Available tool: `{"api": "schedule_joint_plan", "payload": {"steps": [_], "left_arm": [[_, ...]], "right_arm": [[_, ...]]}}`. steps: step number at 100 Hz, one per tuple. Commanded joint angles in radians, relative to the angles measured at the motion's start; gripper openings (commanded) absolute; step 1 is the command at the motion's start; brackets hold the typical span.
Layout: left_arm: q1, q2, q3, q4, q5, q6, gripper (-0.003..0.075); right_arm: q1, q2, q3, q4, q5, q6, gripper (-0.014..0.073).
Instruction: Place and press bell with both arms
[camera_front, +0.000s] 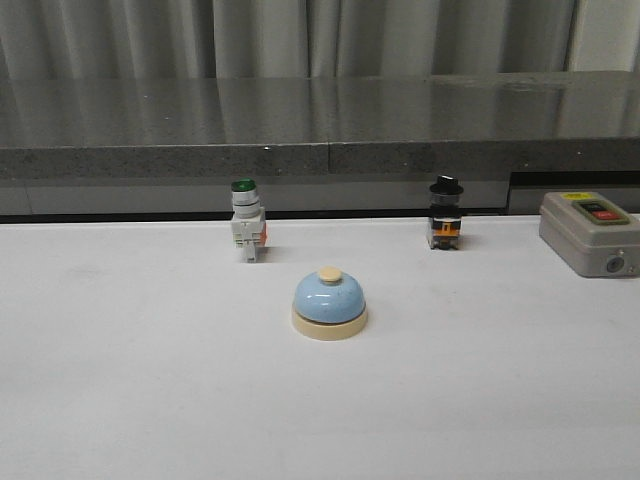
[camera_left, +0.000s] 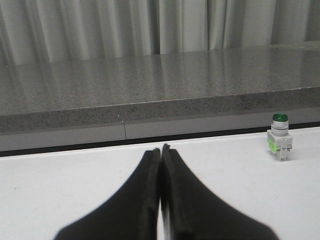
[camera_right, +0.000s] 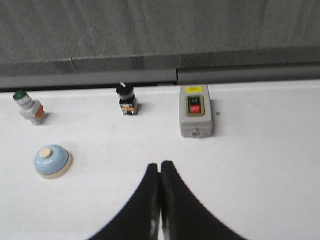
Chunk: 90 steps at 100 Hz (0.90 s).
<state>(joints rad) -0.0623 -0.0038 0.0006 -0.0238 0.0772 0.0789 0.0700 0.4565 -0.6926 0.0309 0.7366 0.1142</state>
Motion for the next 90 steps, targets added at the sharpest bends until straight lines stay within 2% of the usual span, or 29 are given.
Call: {"api": "schedule_joint_plan", "payload": {"steps": [1, 50, 63, 90], "left_arm": [[0.000, -0.029, 0.043, -0.002, -0.090, -0.006, -0.0020], [0.000, -0.029, 0.043, -0.002, -0.090, -0.006, -0.0020], [0.000, -0.029, 0.043, -0.002, -0.090, -0.006, -0.0020], [0.000, -0.029, 0.043, -0.002, -0.090, -0.006, -0.0020]], "right_arm": [[-0.005, 0.110, -0.088, 0.004, 0.018, -0.008, -0.0060], [0.003, 0.403, -0.103, 0.056, -0.006, -0.033, -0.0060], [0.068, 0.489, -0.106, 0.063, -0.037, -0.074, -0.0060], [0.236, 0.724, -0.134, 0.063, -0.175, -0.075, -0.0060]]}}
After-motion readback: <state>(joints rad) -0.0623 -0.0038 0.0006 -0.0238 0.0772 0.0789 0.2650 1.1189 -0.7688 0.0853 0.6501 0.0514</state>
